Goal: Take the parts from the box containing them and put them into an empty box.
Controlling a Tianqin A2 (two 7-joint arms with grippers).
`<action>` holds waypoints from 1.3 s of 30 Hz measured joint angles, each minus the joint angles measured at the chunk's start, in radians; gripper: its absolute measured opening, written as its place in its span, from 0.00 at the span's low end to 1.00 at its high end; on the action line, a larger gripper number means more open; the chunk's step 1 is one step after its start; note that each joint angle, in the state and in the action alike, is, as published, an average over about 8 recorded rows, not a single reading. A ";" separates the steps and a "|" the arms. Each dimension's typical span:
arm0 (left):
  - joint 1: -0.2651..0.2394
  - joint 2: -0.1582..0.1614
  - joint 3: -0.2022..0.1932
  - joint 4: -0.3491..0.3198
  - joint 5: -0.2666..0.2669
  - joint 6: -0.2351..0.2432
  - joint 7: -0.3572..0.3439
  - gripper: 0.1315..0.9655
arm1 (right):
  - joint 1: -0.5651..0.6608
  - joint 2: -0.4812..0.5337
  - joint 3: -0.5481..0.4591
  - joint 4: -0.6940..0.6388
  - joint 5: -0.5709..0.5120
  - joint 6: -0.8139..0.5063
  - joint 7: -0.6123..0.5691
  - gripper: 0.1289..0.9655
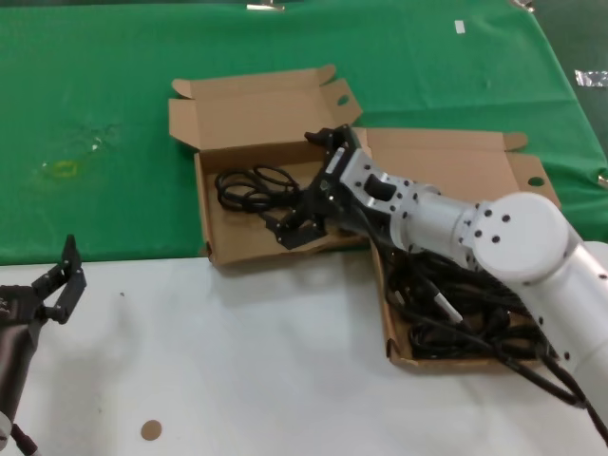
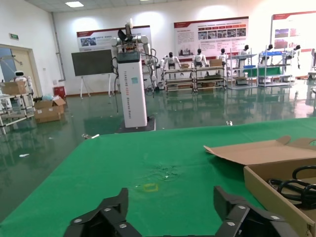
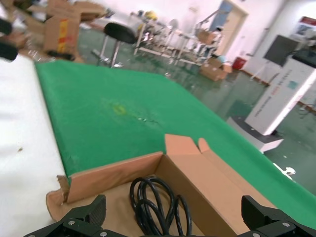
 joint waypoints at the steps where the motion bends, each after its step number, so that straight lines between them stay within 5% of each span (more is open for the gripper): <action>1: 0.000 0.000 0.000 0.000 0.000 0.000 0.000 0.42 | -0.015 0.001 0.008 0.011 0.010 0.011 -0.002 1.00; 14: 0.000 0.000 0.000 0.000 0.000 0.000 0.000 0.79 | -0.202 0.013 0.108 0.146 0.134 0.146 -0.026 1.00; 39: 0.000 0.000 0.000 0.000 0.000 0.000 0.000 1.00 | -0.564 0.037 0.300 0.406 0.373 0.406 -0.072 1.00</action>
